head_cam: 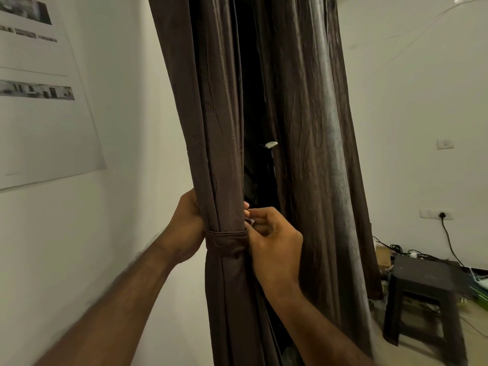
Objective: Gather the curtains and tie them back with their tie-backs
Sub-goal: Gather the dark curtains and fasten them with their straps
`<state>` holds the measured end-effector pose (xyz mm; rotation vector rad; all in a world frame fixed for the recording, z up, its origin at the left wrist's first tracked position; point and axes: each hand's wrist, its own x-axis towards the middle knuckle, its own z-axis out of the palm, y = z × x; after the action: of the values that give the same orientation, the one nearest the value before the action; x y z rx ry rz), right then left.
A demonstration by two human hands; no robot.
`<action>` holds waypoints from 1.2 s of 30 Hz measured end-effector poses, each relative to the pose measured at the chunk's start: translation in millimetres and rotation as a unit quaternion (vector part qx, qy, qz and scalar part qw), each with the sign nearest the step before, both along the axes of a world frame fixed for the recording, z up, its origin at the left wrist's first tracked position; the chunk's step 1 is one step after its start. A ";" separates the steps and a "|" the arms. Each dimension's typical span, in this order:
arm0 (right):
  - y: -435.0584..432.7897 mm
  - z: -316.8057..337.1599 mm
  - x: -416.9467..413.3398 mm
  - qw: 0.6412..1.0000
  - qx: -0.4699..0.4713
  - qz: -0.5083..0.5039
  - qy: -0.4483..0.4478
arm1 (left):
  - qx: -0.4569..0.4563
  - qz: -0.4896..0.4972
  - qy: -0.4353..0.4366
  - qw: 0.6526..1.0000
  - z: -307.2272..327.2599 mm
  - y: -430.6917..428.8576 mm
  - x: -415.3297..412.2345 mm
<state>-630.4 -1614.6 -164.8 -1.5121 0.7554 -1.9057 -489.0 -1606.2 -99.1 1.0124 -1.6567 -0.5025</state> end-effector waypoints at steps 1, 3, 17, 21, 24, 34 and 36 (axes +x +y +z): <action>-2.0 -0.9 0.5 1.000 -0.019 -0.010 -0.002 | 0.005 -0.003 0.007 1.000 -1.6 -1.4 0.4; -8.5 -2.3 -0.2 0.998 -0.047 -0.035 -0.001 | 0.004 -0.016 0.026 1.000 -4.1 -1.1 -2.5; -35.2 -2.2 -11.1 0.982 -0.162 -0.082 0.052 | 0.076 0.145 0.142 0.976 -6.0 -4.5 -38.0; -36.4 17.0 -32.9 0.958 0.123 0.239 -0.102 | 0.068 0.161 0.141 0.974 -2.2 -8.0 -29.5; -45.2 27.1 -46.7 0.918 0.220 0.323 -0.065 | 0.062 0.149 0.116 0.980 0.9 -8.2 -28.6; -62.6 34.8 -50.7 0.916 0.241 0.320 -0.006 | 0.070 0.168 0.052 0.982 -2.6 -14.6 -31.8; -63.8 31.4 -48.4 0.919 0.230 0.319 -0.008 | 0.058 0.197 0.044 0.978 -3.4 -17.9 -32.2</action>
<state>-678.9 -1678.5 -133.4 -1.2342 0.5531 -1.1537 -521.2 -1624.1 -102.5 1.3482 -1.3153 -0.3746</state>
